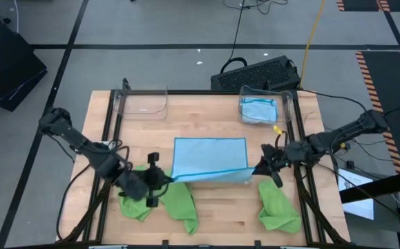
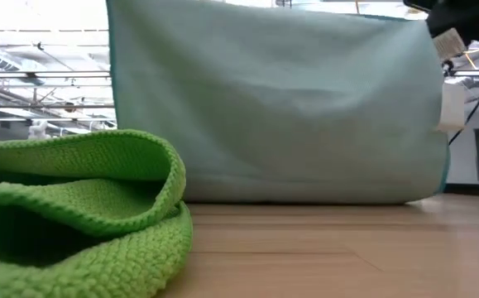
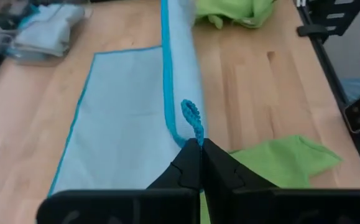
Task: Fold microfiber towels
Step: Fold the blue microfiber cloth
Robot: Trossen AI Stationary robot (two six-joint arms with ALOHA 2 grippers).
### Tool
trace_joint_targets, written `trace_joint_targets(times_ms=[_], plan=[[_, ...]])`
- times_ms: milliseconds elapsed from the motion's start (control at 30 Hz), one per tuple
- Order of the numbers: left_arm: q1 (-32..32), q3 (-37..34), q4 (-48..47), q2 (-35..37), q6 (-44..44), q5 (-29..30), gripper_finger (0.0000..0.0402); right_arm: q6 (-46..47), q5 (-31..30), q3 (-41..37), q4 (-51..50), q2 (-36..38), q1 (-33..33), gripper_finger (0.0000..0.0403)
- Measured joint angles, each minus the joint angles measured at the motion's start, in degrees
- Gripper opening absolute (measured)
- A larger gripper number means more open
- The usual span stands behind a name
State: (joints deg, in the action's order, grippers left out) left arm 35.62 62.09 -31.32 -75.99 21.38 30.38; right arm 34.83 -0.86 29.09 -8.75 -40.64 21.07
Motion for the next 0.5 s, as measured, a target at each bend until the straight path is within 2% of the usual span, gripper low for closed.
trace_joint_targets(times_ms=[100,200,333,500], plan=[[3.2,-0.5,0.0,0.0,1.9,2.8,0.0011,1.8,-5.6,-0.2,0.8,-2.1,5.1,0.0],[5.9,-0.9,0.2,0.0,4.7,4.6,0.0014,4.0,-8.2,-0.3,1.3,-4.8,9.4,0.0],[8.6,-2.1,2.6,0.0,7.1,4.9,0.0006,7.5,-8.4,-0.3,2.4,-8.3,13.0,0.0],[9.0,-5.3,8.6,0.0,5.6,5.4,0.0011,8.7,-9.9,-0.3,4.9,-11.8,14.8,0.0]])
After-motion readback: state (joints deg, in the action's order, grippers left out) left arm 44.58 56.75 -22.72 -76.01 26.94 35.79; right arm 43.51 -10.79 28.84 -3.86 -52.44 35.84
